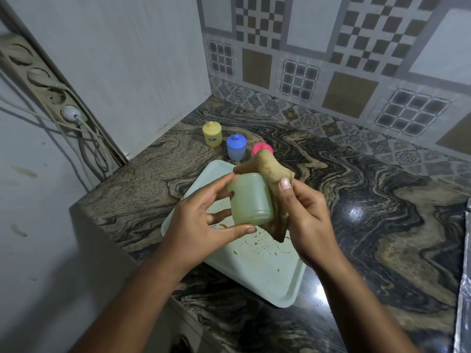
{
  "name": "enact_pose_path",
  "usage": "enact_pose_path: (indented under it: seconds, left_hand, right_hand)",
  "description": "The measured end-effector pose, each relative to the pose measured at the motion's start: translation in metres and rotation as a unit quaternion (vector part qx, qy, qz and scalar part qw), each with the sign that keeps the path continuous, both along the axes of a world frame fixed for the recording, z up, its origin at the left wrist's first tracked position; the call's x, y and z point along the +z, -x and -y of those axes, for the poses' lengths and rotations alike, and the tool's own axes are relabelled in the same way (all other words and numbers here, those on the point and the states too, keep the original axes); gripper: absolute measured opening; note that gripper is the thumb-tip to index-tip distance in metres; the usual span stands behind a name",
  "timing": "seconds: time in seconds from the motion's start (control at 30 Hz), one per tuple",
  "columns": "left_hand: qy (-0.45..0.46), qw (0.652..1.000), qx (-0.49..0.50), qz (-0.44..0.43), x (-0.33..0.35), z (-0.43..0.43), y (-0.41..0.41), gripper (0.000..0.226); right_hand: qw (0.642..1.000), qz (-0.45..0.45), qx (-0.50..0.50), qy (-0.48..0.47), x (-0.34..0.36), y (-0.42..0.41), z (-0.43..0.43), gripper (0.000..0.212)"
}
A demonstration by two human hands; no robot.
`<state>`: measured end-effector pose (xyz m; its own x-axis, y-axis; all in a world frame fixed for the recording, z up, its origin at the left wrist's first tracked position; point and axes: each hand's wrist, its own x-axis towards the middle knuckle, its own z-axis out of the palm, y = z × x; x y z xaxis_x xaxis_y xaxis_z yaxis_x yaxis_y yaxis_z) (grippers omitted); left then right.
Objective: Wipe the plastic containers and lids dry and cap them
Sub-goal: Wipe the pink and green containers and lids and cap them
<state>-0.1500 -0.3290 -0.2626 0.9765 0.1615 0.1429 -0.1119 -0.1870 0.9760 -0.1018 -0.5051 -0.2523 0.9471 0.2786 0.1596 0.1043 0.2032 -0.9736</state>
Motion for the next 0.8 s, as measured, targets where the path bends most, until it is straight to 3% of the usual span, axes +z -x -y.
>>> enact_pose_path:
  seconds: [0.17, 0.3, 0.4, 0.47, 0.53, 0.63, 0.8]
  left_hand:
    - [0.004, 0.999, 0.032, 0.009, -0.002, -0.008, -0.006, 0.084]
    - [-0.014, 0.999, 0.043, 0.004, 0.001, -0.016, -0.01, 0.078]
    - [-0.042, 0.997, 0.067, -0.004, -0.001, -0.024, -0.011, 0.081]
    - [-0.054, 0.995, 0.089, -0.004, -0.003, -0.025, -0.011, 0.082]
    - [-0.051, 0.994, 0.096, -0.005, -0.004, -0.024, -0.01, 0.08]
    - [-0.11, 0.992, 0.059, 0.002, -0.001, -0.02, -0.007, 0.083]
    - [-0.182, 0.983, 0.04, 0.004, 0.007, -0.009, -0.003, 0.08]
  right_hand:
    - [0.99, 0.097, -0.003, 0.105, -0.021, 0.009, 0.006, 0.045]
    - [0.948, 0.237, 0.0, 0.215, -0.028, 0.02, 0.014, 0.036]
    - [0.961, 0.174, 0.046, 0.209, -0.038, 0.028, 0.024, 0.04]
    - [0.989, 0.074, 0.039, 0.123, -0.041, 0.032, 0.026, 0.043]
    - [0.998, 0.03, -0.024, 0.05, -0.034, 0.027, 0.022, 0.046]
    - [0.995, 0.051, -0.065, 0.051, -0.021, 0.009, 0.014, 0.051]
    - [0.975, 0.131, -0.043, 0.175, -0.012, -0.004, -0.002, 0.044]
